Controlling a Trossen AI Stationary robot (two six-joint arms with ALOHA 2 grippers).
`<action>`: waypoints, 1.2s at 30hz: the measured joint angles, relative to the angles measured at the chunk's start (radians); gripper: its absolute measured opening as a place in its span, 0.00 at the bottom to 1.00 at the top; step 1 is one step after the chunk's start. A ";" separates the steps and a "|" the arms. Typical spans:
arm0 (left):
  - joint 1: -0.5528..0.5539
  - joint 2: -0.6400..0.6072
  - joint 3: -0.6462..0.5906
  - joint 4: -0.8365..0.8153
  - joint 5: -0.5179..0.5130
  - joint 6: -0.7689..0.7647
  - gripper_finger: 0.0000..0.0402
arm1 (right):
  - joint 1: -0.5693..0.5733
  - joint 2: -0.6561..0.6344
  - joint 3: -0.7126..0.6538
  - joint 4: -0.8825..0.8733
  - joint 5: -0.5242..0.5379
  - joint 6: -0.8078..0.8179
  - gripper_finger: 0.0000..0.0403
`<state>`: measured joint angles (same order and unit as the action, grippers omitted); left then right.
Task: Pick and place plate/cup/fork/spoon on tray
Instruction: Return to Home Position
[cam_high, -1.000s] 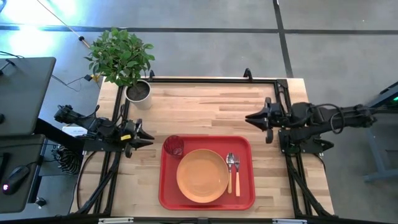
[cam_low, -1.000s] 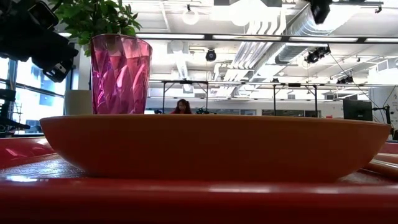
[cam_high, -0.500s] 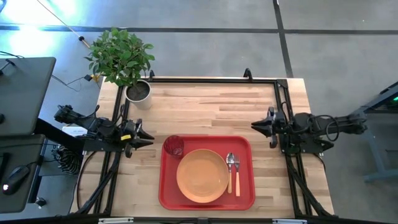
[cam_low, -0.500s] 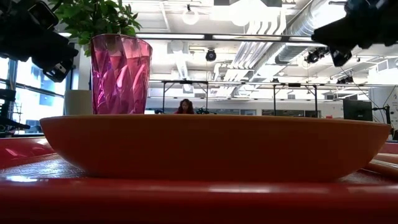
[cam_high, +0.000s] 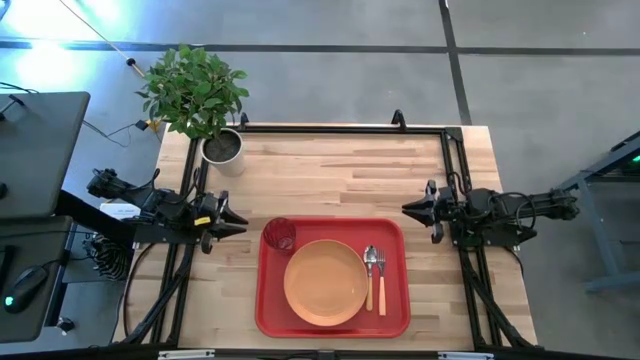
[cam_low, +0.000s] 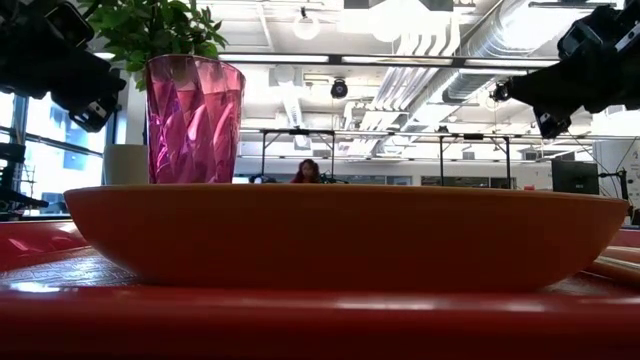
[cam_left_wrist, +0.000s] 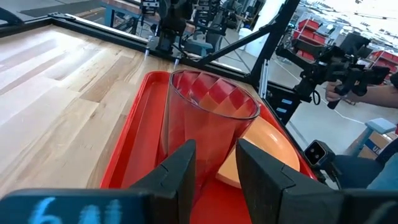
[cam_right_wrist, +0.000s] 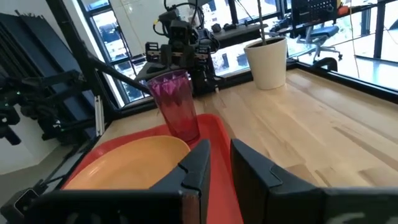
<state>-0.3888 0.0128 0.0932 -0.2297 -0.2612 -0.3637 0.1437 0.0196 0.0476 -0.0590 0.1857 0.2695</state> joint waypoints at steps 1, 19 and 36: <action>0.000 0.000 0.000 -0.001 0.000 0.000 0.26 | 0.000 0.000 0.000 -0.002 0.000 0.000 0.13; 0.000 0.002 0.000 0.001 0.000 0.000 0.26 | 0.000 0.002 0.000 -0.008 -0.002 0.037 0.13; 0.000 0.002 0.000 0.001 0.000 0.000 0.26 | 0.000 0.002 0.000 -0.009 -0.002 0.037 0.13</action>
<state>-0.3885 0.0147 0.0937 -0.2291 -0.2615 -0.3637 0.1436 0.0212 0.0479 -0.0685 0.1833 0.3061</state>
